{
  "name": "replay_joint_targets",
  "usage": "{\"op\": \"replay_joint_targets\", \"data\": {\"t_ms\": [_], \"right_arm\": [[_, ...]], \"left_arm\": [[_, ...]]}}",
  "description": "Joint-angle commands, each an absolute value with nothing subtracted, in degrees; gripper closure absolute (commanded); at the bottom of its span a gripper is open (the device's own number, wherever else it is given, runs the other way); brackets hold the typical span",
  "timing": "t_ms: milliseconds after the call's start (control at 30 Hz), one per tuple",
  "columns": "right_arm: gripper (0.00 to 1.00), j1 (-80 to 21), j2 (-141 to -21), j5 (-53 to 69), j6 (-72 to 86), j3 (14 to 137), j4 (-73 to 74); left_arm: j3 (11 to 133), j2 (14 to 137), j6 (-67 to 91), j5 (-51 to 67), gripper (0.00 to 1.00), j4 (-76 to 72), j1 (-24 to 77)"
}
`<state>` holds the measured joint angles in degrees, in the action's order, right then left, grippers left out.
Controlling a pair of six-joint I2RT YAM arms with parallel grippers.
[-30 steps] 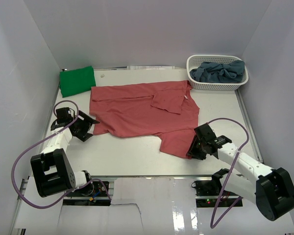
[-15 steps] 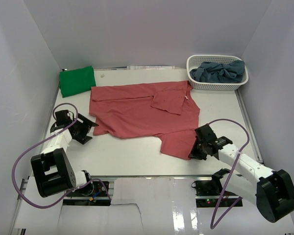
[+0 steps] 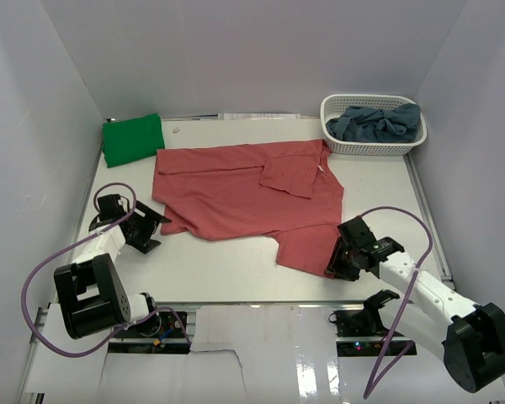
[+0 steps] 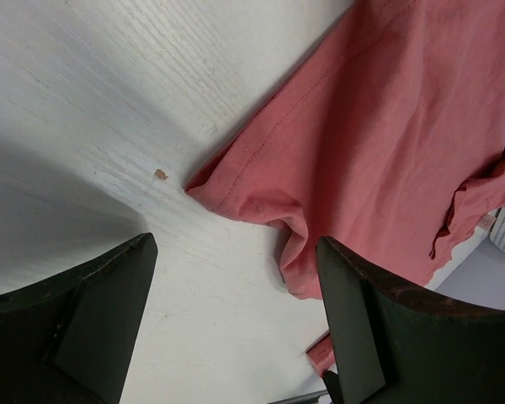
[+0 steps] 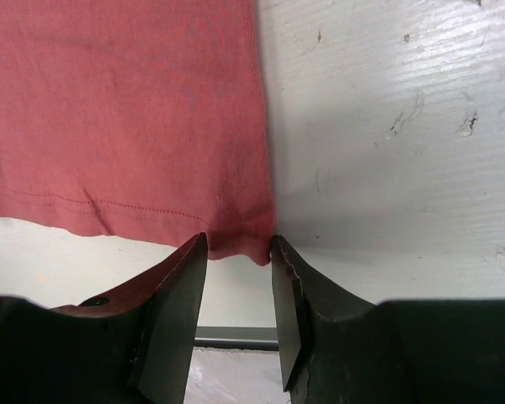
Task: Fold and stack the t-shirts
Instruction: Grap the side of the flattened tshirt closest away from the robot with both arms
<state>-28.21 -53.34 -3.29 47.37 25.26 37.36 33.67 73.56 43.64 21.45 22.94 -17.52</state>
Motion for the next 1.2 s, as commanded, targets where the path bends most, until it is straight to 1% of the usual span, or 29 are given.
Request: {"op": "replay_joint_targets", "data": {"t_ms": [0,367,567,933,1133,1167], "right_arm": [[0.57,-28.21,-51.24,-3.78,47.02,24.61,39.73],[0.56,-28.3,-48.51,-5.0,48.07,25.93,42.8],[0.56,-28.21,-52.55,-6.85,47.55,26.72,41.75],[0.57,-28.3,-57.92,-6.15,46.85,26.72,37.88],[0.62,-28.39,-60.99,-6.15,45.44,27.42,36.65],[0.65,-28.3,-61.26,-6.59,45.35,27.6,36.74]], "left_arm": [[33.93,72.86,43.68,21.8,0.13,21.62,-17.84],[34.1,72.77,43.68,22.06,0.13,21.62,-17.84],[34.1,72.86,43.51,21.97,0.13,21.62,-17.93],[34.63,73.83,42.89,21.97,0.13,21.62,-18.02],[34.45,74.18,42.63,21.97,0.13,21.53,-18.19],[34.37,74.18,42.63,21.97,0.13,21.36,-18.37]]}}
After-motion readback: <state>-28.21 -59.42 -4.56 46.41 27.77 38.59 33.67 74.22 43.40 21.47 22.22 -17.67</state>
